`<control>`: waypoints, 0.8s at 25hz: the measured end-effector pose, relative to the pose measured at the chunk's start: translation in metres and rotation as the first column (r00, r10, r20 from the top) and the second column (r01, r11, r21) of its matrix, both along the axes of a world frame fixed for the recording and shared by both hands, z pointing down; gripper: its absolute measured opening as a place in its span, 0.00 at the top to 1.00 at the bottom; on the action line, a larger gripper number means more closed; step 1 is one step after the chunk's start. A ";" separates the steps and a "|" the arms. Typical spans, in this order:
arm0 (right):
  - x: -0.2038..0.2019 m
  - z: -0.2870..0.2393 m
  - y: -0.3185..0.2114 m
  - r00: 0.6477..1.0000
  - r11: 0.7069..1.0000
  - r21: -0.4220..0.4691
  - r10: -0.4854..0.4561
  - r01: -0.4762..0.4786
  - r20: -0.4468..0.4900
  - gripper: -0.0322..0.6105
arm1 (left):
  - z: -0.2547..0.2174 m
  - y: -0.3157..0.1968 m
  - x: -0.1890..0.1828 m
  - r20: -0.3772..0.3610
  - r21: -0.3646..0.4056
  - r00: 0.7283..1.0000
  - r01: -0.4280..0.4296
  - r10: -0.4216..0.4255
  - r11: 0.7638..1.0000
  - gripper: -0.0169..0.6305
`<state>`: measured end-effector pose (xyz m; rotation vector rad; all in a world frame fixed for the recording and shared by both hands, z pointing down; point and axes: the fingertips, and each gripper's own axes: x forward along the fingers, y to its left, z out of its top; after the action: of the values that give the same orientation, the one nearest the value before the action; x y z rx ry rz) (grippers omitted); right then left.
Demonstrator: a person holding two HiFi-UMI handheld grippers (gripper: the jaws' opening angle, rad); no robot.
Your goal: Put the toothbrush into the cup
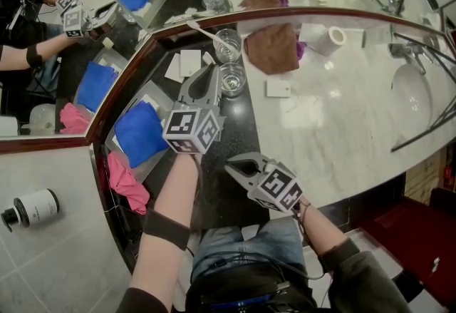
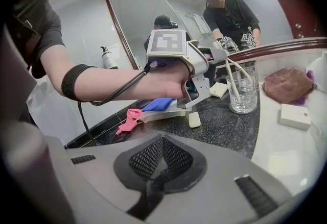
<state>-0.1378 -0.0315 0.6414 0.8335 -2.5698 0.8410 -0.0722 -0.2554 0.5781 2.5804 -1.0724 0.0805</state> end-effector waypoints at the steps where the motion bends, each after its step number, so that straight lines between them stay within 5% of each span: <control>1: 0.001 -0.001 0.001 1.000 1.000 0.000 0.000 0.000 0.000 0.92 | 0.001 0.000 -0.001 0.003 -0.006 1.000 0.007 -0.007 1.000 0.94; 8: 0.003 -0.004 0.004 1.000 1.000 0.004 0.002 -0.002 -0.002 0.92 | 0.011 0.003 -0.006 0.024 -0.057 0.999 0.024 -0.022 0.998 0.76; 20: 0.021 -0.024 0.005 0.996 0.997 0.015 0.079 -0.079 -0.031 0.92 | 0.001 0.037 -0.018 0.099 -0.106 0.995 0.007 0.004 0.994 0.76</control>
<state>-0.1163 -0.0261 0.6176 0.9504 -2.5330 0.8273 -0.0906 -0.2183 0.5791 2.5030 -1.0747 0.2606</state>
